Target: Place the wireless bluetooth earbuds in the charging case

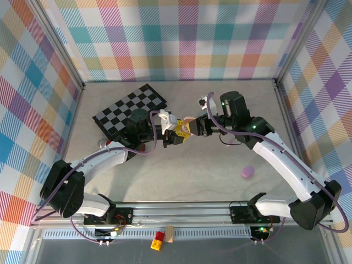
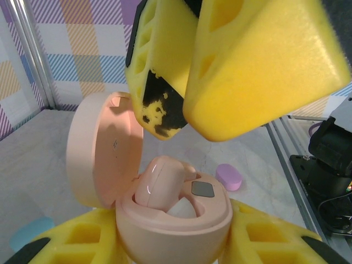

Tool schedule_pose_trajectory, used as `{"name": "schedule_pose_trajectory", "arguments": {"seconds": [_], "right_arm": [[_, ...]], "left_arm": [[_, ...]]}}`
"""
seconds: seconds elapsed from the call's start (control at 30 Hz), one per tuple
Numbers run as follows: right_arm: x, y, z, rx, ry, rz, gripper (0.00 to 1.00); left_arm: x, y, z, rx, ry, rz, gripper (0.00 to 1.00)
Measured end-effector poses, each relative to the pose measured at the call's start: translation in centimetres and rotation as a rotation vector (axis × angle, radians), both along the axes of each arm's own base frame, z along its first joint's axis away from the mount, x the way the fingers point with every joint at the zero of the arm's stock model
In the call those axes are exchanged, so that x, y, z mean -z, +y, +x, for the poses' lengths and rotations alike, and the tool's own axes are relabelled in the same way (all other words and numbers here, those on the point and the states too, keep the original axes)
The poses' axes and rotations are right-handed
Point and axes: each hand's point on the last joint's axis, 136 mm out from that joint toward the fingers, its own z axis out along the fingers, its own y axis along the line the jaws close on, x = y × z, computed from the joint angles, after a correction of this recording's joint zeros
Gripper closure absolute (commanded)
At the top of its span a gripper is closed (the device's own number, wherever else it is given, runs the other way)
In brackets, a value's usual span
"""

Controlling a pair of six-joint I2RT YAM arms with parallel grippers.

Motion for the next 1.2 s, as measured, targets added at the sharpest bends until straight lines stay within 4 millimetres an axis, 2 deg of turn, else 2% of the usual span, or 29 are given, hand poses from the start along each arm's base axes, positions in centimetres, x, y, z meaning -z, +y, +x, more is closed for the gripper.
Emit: {"name": "schedule_pose_trajectory", "arguments": {"seconds": [0.43,0.57,1.2], "right_arm": [[0.6,0.3,0.4,0.027,0.016,-0.021,0.68],[0.9,0.2,0.7,0.050,0.008,-0.039,0.68],[0.5,1.1,1.3,0.074,0.011,-0.025,0.70]], "left_arm": [[0.0,0.1,0.6,-0.038,0.009,0.002,0.66],[-0.6,0.1,1.0,-0.057,0.005,-0.020,0.66],[-0.8,0.3,1.5,-0.087,-0.011,-0.027,0.65]]}}
